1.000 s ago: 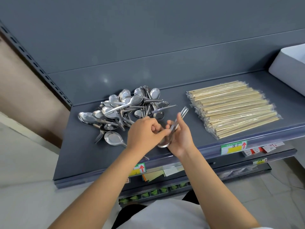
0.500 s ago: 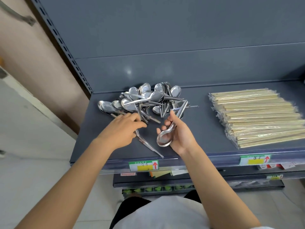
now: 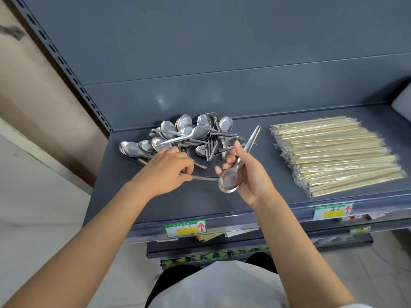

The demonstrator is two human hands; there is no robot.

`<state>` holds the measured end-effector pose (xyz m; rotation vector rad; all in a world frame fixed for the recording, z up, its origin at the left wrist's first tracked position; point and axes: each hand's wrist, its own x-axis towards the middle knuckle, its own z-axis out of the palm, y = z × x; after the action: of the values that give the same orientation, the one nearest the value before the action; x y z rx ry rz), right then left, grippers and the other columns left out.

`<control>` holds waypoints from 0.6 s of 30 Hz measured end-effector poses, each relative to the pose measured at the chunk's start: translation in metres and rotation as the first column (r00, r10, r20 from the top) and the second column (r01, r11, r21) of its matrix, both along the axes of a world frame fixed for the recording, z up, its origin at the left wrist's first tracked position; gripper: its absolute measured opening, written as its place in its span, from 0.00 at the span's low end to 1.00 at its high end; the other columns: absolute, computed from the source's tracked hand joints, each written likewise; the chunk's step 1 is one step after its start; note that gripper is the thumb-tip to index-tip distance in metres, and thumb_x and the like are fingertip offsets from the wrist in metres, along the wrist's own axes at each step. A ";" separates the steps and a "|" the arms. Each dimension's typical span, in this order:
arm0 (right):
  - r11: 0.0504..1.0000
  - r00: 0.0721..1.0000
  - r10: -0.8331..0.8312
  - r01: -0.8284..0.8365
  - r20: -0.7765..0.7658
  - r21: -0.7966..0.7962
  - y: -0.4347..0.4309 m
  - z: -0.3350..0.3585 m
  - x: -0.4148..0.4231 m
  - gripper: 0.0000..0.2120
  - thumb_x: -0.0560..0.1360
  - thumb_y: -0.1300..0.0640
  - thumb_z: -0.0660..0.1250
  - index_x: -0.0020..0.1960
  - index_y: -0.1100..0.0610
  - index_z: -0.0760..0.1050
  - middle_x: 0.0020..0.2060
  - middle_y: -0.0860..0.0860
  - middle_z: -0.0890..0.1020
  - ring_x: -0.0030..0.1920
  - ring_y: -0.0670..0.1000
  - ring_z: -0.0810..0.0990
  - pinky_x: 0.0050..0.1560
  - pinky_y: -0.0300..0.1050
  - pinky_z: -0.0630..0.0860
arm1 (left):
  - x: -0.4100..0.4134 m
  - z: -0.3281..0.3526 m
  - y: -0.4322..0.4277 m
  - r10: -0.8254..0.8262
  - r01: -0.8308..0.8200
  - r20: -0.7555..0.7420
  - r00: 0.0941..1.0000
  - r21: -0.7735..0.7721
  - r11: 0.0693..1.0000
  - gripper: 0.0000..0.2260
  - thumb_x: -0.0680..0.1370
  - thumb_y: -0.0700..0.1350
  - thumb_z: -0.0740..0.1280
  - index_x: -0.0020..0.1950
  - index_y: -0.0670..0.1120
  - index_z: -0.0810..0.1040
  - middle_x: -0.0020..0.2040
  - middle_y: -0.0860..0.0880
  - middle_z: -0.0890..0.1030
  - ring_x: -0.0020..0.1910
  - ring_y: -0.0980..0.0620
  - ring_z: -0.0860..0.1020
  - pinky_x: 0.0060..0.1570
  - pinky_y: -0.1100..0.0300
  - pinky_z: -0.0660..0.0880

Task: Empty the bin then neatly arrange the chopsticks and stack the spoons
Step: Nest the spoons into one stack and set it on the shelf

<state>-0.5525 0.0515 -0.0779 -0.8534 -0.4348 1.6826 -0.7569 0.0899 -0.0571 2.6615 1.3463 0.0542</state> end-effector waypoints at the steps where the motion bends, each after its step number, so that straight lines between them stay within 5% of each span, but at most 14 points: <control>1: 1.000 1.000 -0.011 0.011 0.002 0.004 0.000 0.000 0.002 0.11 0.76 0.49 0.66 0.41 0.56 0.72 0.31 0.49 0.70 0.30 0.49 0.73 0.45 0.49 0.79 | 0.003 0.003 0.000 0.065 -0.064 0.063 0.996 -0.016 0.998 0.04 0.76 0.50 0.68 0.44 0.52 0.77 0.42 0.58 0.76 0.46 0.55 0.70 0.49 0.58 0.68; 4: 0.999 0.999 -0.033 0.033 -0.010 0.019 0.001 0.003 0.005 0.13 0.74 0.48 0.66 0.38 0.55 0.71 0.30 0.50 0.70 0.32 0.51 0.75 0.43 0.48 0.79 | 0.011 0.008 0.002 0.266 -0.255 0.185 0.946 -0.082 0.964 0.02 0.75 0.47 0.69 0.42 0.53 0.78 0.41 0.58 0.77 0.40 0.57 0.73 0.34 0.62 0.65; 7: 0.998 0.997 -0.063 0.063 -0.036 0.018 0.002 0.006 0.010 0.14 0.70 0.46 0.68 0.37 0.54 0.69 0.29 0.49 0.72 0.33 0.51 0.76 0.44 0.46 0.80 | 0.015 0.009 0.006 0.371 -0.360 0.194 0.908 -0.091 0.928 0.02 0.74 0.45 0.70 0.42 0.52 0.80 0.38 0.59 0.79 0.38 0.58 0.75 0.34 0.62 0.67; 10: 0.997 0.997 -0.071 0.072 -0.031 0.028 0.003 0.006 0.015 0.14 0.69 0.45 0.69 0.38 0.55 0.70 0.29 0.50 0.74 0.34 0.52 0.77 0.45 0.47 0.80 | 0.020 0.014 0.009 0.502 -0.439 0.373 0.780 -0.244 0.865 0.04 0.73 0.44 0.73 0.38 0.51 0.81 0.35 0.57 0.82 0.37 0.58 0.79 0.37 0.62 0.73; 14: 1.000 0.999 -0.031 0.031 0.008 0.005 0.003 0.000 0.011 0.17 0.68 0.43 0.69 0.43 0.58 0.73 0.33 0.52 0.79 0.38 0.55 0.81 0.42 0.48 0.80 | 0.045 0.027 -0.004 0.686 -0.184 0.623 0.376 -0.675 0.715 0.03 0.68 0.40 0.77 0.39 0.46 0.84 0.37 0.50 0.84 0.37 0.56 0.81 0.43 0.63 0.76; 18: 0.999 0.997 0.036 -0.035 0.068 -0.023 0.000 -0.007 -0.001 0.21 0.73 0.42 0.67 0.50 0.60 0.75 0.44 0.56 0.82 0.46 0.55 0.82 0.54 0.51 0.79 | 0.075 0.013 -0.019 0.705 -0.134 0.599 0.381 -0.718 0.683 0.04 0.69 0.39 0.76 0.42 0.44 0.84 0.40 0.47 0.85 0.39 0.55 0.82 0.44 0.63 0.78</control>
<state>-0.5538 0.0515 -0.0849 -0.9260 -0.4814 1.6976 -0.6817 0.0712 -0.0439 1.2816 1.3247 0.8006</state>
